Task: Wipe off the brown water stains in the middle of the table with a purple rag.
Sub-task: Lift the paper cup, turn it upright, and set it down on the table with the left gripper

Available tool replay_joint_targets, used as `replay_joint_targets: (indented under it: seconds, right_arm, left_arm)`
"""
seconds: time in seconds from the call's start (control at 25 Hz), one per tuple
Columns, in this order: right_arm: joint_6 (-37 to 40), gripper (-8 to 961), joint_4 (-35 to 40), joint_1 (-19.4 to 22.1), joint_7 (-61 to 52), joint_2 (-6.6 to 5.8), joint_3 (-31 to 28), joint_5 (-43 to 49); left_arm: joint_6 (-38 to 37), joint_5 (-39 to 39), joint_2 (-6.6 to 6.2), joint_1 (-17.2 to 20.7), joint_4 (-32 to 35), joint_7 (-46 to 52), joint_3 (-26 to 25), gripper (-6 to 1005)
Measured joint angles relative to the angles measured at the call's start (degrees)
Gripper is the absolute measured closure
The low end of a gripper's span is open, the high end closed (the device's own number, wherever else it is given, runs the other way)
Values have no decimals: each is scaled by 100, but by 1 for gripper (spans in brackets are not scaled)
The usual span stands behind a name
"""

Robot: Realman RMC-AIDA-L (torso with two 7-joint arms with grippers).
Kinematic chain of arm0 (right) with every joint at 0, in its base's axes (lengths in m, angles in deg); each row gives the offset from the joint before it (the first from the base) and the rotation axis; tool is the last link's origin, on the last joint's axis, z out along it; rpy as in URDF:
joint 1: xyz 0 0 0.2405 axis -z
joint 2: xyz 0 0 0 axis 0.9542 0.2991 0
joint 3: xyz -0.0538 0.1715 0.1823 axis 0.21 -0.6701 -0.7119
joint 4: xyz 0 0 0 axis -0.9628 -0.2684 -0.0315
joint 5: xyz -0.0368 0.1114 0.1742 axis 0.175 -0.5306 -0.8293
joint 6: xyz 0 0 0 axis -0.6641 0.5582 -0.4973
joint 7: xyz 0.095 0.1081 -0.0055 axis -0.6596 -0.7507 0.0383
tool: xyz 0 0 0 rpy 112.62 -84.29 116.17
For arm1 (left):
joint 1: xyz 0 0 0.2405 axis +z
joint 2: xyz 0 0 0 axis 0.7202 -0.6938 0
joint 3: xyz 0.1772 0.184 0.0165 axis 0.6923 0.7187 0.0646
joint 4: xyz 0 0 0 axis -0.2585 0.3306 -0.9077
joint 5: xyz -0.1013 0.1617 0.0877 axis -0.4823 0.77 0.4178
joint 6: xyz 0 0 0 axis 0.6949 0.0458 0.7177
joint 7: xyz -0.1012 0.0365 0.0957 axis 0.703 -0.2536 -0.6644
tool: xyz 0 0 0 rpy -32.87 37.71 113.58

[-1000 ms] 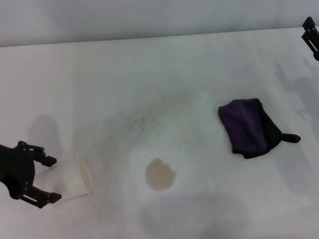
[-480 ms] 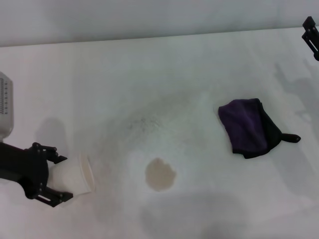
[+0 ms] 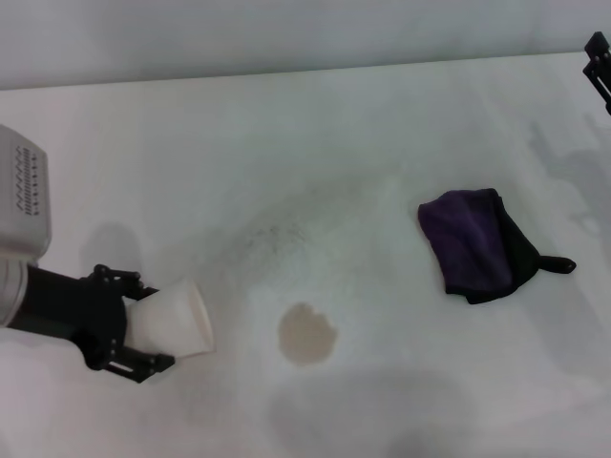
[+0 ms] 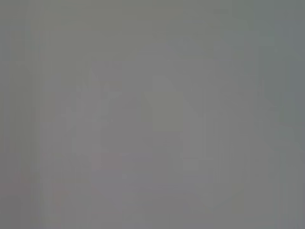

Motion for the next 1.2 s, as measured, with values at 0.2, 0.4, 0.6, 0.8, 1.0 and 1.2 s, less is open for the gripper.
replay_joint_targets:
  seconds: [0.2, 0.4, 0.6, 0.8, 1.0, 1.2]
  right_arm:
    - [12, 80, 55, 7, 16, -17, 0, -3]
    - [-2, 80, 100, -17, 39, -31, 0, -2]
    - [8, 80, 213, -14, 40, -34, 7, 10]
    - [9, 80, 339, 4, 42, -38, 49, 36]
    - [22, 81, 413, -2, 43, -44, 94, 70]
    - [30, 81, 533, 0, 80, -38, 239, 84]
  left_arm:
    - [127, -371, -1, 61, -75, -67, -3, 117]
    - [261, -732, -2, 184, -91, -81, -27, 124]
    - [388, -942, 7, 247, -176, -81, -30, 129]
    - [559, -1634, 4, 400, -189, -326, -43, 157]
    - [779, -2707, 12, 664, -287, -874, -51, 185]
    - [1011, -4152, 15, 988, -877, -1991, -53, 233]
